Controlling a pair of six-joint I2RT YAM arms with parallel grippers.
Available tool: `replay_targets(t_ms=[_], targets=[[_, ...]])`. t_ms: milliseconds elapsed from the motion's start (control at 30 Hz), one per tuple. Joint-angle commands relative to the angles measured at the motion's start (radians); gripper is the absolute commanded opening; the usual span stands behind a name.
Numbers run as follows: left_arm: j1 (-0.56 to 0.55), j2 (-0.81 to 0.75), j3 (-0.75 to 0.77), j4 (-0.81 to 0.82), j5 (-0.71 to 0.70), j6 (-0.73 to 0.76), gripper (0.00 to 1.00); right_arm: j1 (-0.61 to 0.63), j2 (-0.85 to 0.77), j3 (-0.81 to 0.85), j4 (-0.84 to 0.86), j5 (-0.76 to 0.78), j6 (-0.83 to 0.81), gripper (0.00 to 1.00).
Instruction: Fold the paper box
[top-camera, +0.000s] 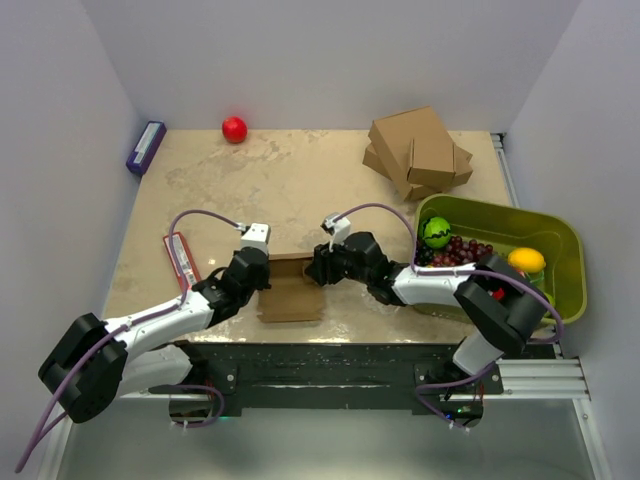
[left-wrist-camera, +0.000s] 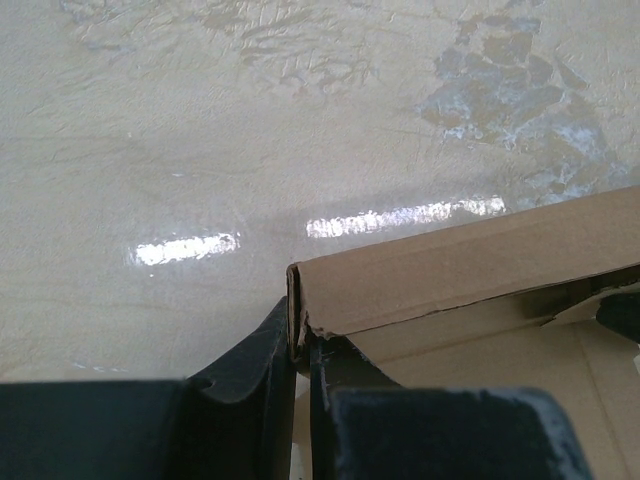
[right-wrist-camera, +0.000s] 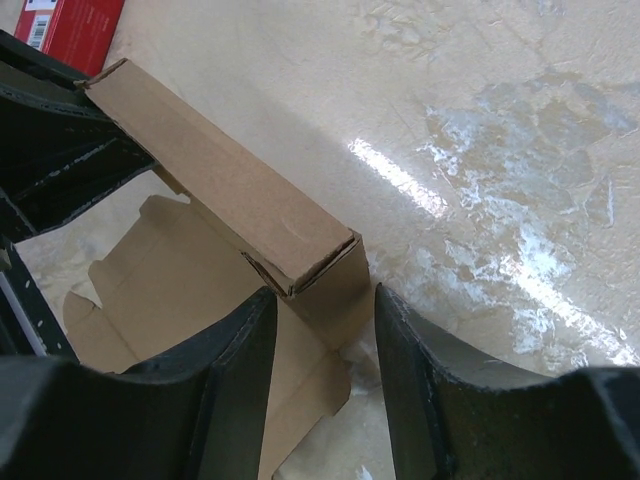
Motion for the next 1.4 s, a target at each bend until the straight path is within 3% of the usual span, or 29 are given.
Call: replay_targets(t_ms=[0,333,467,633,867,1367], targets=[[-0.002,-0.011,-0.005,0.062,0.024,0.008,0.0,0.001,0.015,0.034,0.088,0.009,0.001,0.45],[-0.002,-0.021,-0.007,0.062,0.015,0.008,0.0,0.003,0.036,0.068,0.025,0.092,0.014,0.25],[-0.002,-0.022,-0.007,0.065,0.02,0.01,0.0,0.027,0.052,0.096,-0.062,0.209,0.009,0.23],[-0.002,-0.025,-0.002,0.062,0.012,0.007,0.0,0.088,0.094,0.179,-0.18,0.365,-0.009,0.1],[-0.004,-0.035,0.015,0.031,-0.014,-0.001,0.0,0.127,0.133,0.237,-0.3,0.538,0.006,0.0],[-0.002,-0.11,0.007,-0.001,-0.034,-0.025,0.0,0.158,0.193,0.306,-0.493,0.759,0.149,0.0]])
